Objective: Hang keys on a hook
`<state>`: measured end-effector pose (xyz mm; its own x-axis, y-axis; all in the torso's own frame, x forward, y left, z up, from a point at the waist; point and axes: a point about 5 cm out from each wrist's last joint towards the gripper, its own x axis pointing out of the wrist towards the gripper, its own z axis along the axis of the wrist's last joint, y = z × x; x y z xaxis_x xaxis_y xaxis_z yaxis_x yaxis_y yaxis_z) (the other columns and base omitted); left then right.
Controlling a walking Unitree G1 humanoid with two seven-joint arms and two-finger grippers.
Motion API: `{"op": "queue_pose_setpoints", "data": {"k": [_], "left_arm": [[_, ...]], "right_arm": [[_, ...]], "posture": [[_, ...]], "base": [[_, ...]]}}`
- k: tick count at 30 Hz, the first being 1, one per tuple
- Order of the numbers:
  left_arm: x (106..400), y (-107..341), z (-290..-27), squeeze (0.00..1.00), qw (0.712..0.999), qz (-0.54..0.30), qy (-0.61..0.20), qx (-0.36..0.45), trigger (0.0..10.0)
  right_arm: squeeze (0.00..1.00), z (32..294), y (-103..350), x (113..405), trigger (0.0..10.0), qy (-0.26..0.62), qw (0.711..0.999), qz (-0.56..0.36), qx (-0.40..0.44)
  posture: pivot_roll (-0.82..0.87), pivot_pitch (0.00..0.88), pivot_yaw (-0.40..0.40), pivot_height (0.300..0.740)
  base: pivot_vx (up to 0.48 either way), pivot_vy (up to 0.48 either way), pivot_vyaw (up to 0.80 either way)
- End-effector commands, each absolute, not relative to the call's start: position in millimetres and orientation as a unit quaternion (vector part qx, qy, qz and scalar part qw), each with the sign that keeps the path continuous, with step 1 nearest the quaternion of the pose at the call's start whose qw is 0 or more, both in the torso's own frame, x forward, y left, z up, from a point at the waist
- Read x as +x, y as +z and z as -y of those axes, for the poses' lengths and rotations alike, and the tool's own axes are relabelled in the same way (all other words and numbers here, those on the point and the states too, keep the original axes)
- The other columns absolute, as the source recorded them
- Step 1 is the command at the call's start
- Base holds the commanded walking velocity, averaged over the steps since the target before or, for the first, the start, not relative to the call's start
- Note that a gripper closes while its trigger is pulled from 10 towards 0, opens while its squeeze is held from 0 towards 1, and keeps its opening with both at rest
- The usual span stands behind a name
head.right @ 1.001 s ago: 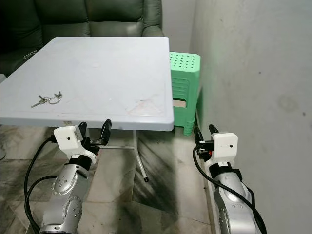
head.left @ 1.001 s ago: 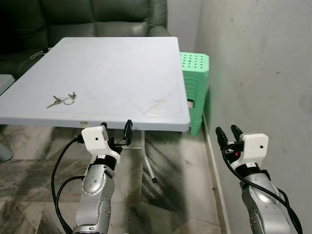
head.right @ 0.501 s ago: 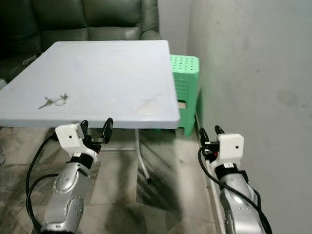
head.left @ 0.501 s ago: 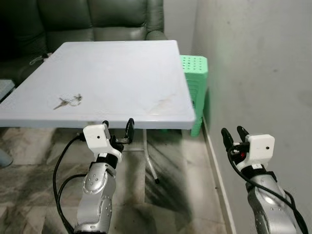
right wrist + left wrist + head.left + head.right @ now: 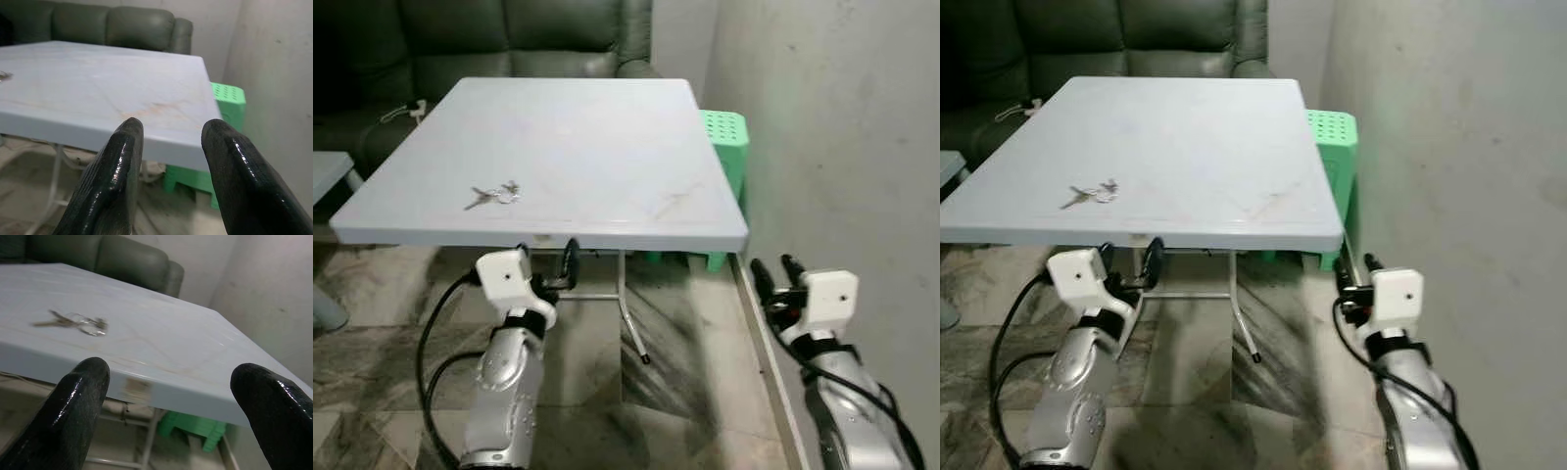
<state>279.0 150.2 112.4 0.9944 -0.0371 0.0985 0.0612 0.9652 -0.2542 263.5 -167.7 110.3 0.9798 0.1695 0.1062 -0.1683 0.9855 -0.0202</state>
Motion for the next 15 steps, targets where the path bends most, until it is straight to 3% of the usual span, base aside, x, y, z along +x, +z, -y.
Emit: {"op": "queue_pose_setpoints", "data": {"k": [1,15], "left_arm": [[280.1,114.1,-142.2,0.00,0.989,0.048,-0.035,-0.136,10.0],[280.0,114.5,-143.2,0.00,0.989,0.048,-0.035,-0.135,10.0]], "right_arm": [[0.00,177.2,110.7,262.2,10.0,0.072,0.996,0.052,-0.011],[0.00,176.9,110.8,261.6,10.0,0.069,0.996,0.053,-0.009]], "posture": [[-0.01,0.035,-0.045,0.721],[-0.01,0.040,-0.044,0.721]], "base": [[0.000,0.281,0.00],[0.000,0.275,0.00]]}}
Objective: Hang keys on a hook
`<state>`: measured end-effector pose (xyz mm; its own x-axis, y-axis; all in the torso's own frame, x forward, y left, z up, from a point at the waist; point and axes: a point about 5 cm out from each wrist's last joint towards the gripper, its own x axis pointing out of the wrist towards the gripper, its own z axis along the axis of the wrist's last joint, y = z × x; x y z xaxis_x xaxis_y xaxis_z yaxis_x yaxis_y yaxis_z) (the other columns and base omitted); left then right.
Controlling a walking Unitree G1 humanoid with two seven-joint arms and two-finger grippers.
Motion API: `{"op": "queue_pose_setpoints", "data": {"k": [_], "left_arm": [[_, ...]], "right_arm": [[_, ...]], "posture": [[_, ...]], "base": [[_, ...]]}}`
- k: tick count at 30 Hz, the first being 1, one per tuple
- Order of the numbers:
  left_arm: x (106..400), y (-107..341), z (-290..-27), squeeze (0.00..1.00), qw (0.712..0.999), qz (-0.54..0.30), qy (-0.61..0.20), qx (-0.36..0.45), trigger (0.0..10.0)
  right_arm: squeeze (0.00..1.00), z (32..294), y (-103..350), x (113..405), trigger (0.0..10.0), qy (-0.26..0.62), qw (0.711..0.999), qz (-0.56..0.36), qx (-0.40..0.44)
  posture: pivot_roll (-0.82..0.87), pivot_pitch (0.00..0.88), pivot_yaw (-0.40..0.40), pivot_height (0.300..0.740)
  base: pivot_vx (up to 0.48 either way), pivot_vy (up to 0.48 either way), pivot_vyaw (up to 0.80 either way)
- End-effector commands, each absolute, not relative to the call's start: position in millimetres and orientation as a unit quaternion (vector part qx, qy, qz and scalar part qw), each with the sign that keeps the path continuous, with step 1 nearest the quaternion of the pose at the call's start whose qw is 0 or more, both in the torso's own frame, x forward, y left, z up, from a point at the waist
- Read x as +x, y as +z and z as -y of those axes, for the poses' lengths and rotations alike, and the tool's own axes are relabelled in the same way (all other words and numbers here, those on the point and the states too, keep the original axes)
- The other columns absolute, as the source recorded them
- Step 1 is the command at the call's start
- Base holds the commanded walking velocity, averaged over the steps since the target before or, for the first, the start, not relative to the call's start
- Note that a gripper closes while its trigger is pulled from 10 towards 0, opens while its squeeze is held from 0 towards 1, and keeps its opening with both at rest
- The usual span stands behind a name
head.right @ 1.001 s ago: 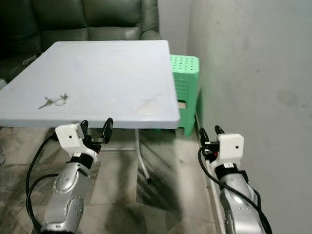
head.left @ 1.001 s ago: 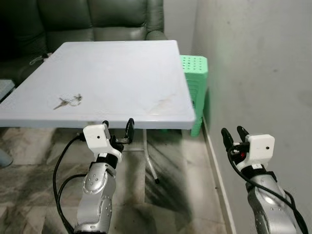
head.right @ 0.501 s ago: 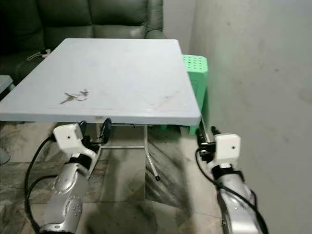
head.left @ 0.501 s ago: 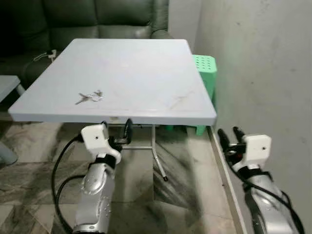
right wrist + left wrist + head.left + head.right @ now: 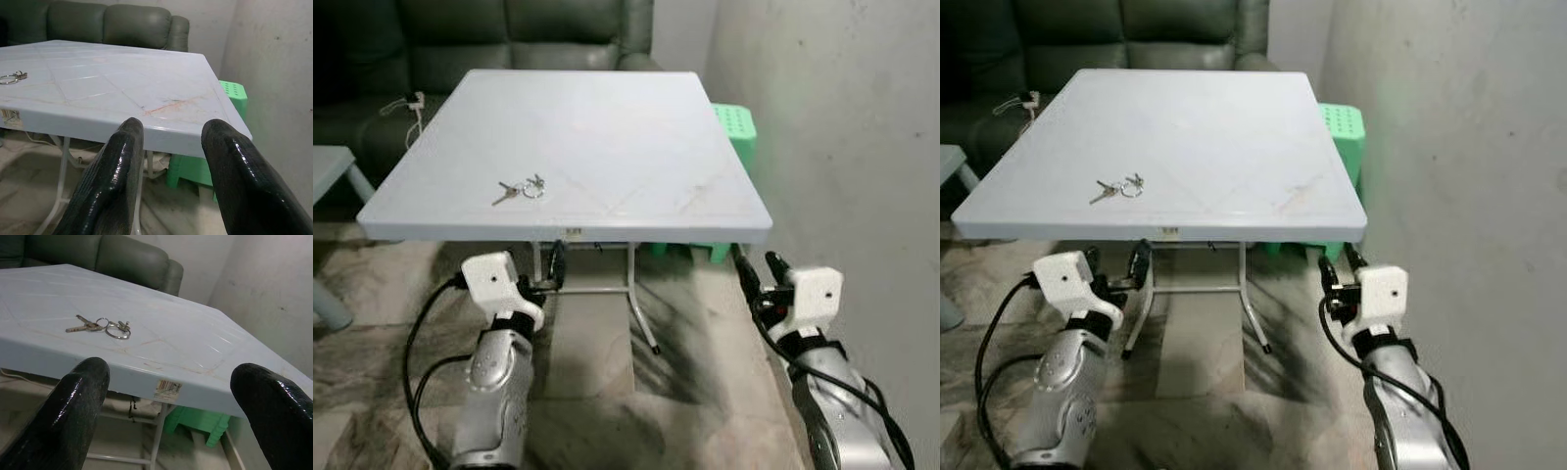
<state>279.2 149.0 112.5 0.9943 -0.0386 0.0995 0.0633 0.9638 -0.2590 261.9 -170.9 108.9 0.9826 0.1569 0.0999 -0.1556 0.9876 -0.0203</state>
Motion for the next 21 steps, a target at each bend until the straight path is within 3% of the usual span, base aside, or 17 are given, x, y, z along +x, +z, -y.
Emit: {"op": "queue_pose_setpoints", "data": {"k": [1,21], "left_arm": [[279.9,114.6,-143.3,0.00,0.989,0.048,-0.035,-0.135,10.0],[280.7,115.1,-146.0,0.00,0.989,0.048,-0.033,-0.133,10.0]], "right_arm": [[0.00,177.0,110.8,261.6,10.0,0.069,0.996,0.053,-0.009],[0.00,175.5,109.6,261.2,10.0,0.069,0.996,0.051,-0.006]], "posture": [[-0.01,0.040,-0.044,0.721],[-0.01,0.039,-0.041,0.721]], "base": [[0.000,0.274,0.00],[0.000,0.295,0.00]]}}
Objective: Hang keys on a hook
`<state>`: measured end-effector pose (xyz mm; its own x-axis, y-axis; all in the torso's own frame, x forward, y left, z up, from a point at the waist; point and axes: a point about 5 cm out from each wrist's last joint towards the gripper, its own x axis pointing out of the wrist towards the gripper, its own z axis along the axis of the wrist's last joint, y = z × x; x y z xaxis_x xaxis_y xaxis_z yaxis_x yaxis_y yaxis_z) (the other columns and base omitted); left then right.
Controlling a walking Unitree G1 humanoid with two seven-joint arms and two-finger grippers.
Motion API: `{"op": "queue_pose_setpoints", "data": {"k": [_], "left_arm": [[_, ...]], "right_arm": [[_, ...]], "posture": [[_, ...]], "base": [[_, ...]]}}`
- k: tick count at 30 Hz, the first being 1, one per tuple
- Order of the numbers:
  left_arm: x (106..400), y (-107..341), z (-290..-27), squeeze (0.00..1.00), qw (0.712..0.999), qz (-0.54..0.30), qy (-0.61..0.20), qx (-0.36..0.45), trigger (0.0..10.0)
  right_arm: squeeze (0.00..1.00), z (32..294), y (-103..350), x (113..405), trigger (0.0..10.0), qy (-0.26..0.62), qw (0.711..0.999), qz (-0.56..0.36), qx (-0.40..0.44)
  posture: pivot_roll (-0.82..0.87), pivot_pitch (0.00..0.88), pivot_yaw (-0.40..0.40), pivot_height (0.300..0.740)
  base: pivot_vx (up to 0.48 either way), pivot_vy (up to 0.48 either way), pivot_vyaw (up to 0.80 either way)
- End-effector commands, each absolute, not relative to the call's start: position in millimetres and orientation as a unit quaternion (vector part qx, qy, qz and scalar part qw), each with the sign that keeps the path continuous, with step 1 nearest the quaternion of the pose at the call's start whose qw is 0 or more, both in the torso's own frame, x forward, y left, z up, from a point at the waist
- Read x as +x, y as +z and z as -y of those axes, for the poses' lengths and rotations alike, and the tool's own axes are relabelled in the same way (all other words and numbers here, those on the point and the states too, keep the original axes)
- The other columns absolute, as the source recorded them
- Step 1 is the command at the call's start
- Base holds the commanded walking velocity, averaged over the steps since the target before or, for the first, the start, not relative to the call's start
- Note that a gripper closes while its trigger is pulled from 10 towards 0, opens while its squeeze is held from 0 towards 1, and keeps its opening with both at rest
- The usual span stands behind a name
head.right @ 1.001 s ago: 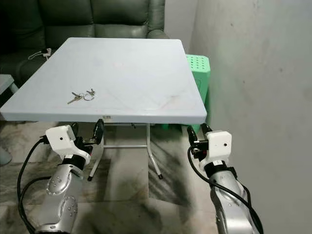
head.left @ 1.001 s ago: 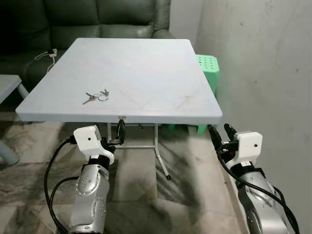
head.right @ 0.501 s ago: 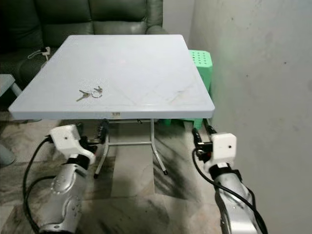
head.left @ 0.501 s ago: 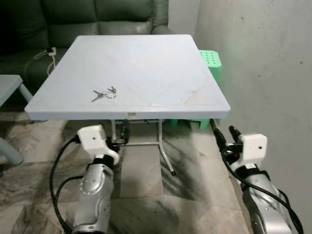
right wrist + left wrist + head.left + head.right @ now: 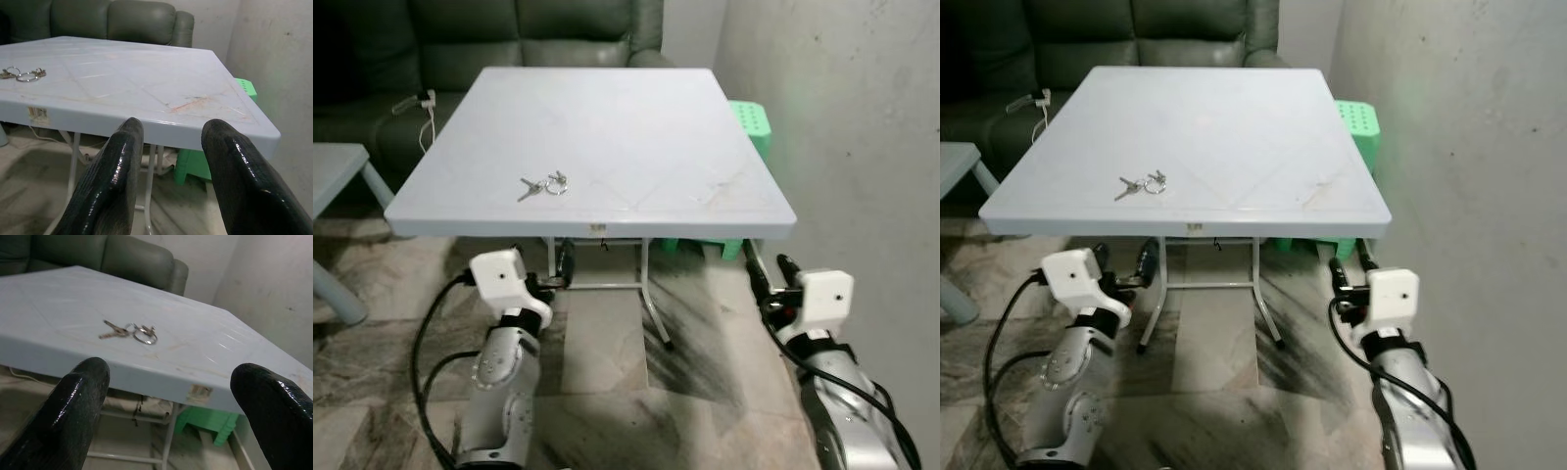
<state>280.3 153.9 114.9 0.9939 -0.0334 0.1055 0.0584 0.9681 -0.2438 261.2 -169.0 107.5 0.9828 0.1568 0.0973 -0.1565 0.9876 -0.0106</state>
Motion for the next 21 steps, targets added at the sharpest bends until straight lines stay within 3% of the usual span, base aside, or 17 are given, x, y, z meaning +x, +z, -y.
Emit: {"op": "queue_pose_setpoints", "data": {"k": [1,21], "left_arm": [[280.8,115.1,-145.9,0.00,0.989,0.048,-0.033,-0.133,10.0],[280.3,114.8,-144.2,0.00,0.989,0.049,-0.034,-0.135,10.0]], "right_arm": [[0.00,175.5,109.6,261.3,10.0,0.070,0.996,0.051,-0.005],[0.00,174.5,109.5,261.9,10.0,0.074,0.996,0.051,-0.006]], "posture": [[-0.01,0.038,-0.042,0.721],[-0.01,0.026,-0.044,0.721]], "base": [[0.000,0.319,0.00],[0.000,0.301,0.00]]}}
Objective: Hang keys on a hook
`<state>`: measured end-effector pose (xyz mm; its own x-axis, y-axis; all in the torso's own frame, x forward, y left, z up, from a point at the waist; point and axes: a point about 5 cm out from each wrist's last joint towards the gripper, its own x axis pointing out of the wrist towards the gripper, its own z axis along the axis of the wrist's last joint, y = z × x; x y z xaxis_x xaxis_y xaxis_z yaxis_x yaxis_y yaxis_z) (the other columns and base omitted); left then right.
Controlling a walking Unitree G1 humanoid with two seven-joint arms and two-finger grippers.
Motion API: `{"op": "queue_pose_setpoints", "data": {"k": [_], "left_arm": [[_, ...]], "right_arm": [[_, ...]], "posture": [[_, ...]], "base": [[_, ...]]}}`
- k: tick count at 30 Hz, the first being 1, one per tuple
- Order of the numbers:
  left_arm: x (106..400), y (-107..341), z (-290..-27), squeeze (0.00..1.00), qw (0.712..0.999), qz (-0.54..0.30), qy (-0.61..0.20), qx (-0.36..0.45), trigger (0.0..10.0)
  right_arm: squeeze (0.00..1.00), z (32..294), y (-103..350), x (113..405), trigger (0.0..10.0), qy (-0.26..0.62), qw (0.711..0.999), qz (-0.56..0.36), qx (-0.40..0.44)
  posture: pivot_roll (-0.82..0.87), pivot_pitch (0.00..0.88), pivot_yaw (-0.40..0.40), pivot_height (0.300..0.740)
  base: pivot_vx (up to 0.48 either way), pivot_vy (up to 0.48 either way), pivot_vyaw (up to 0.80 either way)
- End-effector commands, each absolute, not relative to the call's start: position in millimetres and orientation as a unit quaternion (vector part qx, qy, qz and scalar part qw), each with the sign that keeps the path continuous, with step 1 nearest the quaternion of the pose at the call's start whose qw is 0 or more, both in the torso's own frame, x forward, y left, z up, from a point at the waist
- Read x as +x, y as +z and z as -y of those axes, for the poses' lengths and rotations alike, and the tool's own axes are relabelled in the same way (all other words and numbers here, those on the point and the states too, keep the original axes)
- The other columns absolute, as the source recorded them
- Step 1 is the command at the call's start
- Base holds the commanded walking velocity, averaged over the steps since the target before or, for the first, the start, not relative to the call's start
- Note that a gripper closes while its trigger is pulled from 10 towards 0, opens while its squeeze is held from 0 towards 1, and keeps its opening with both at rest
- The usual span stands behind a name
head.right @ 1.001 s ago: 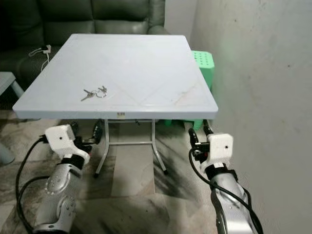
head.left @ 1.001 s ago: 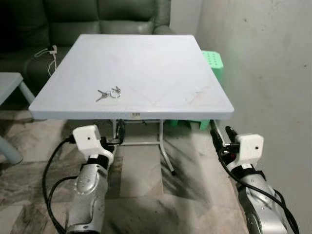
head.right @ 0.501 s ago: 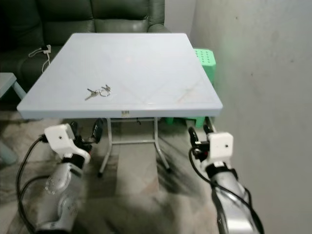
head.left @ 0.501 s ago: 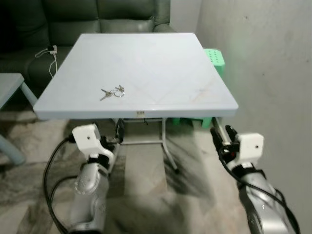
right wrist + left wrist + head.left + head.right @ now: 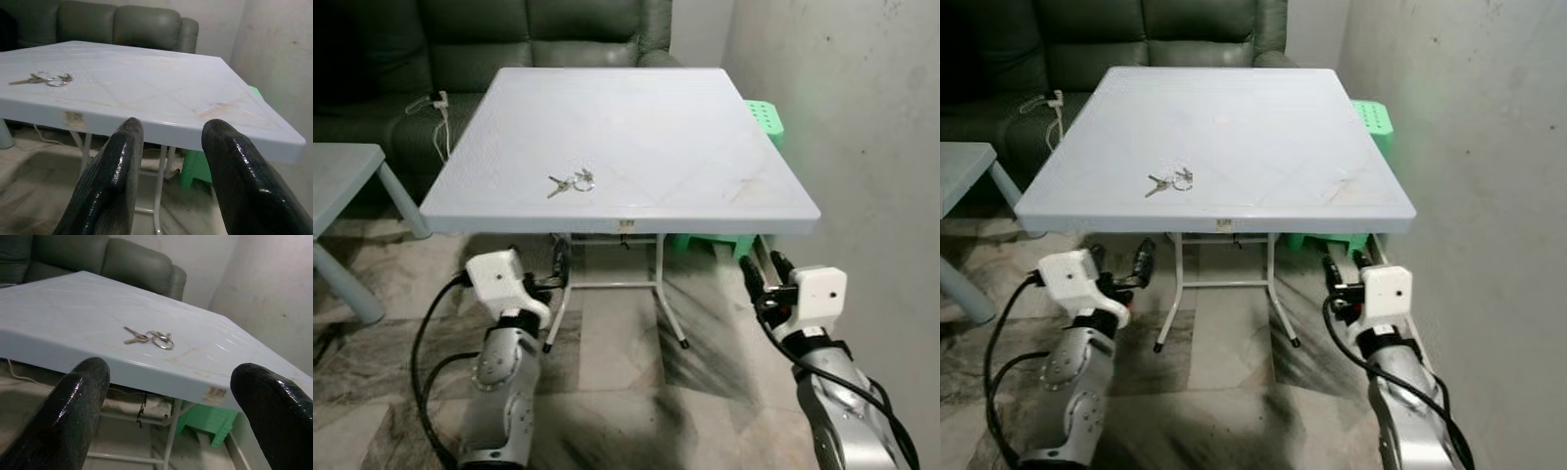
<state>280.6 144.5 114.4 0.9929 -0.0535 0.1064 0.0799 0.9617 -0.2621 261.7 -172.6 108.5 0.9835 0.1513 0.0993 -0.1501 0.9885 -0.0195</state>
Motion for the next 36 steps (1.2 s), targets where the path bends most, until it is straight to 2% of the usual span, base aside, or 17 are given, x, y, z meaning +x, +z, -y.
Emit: {"op": "queue_pose_setpoints", "data": {"k": [1,36], "left_arm": [[280.2,114.6,-144.2,0.00,0.989,0.049,-0.033,-0.135,10.0],[279.2,112.7,-145.7,0.00,0.989,0.045,-0.027,-0.137,10.0]], "right_arm": [[0.00,174.5,109.4,261.8,10.0,0.075,0.996,0.051,-0.006],[0.00,174.1,109.3,261.1,10.0,0.076,0.996,0.049,-0.004]], "posture": [[-0.01,0.025,-0.043,0.721],[0.00,0.039,-0.048,0.721]], "base": [[0.000,0.296,0.00],[0.000,0.282,0.00]]}}
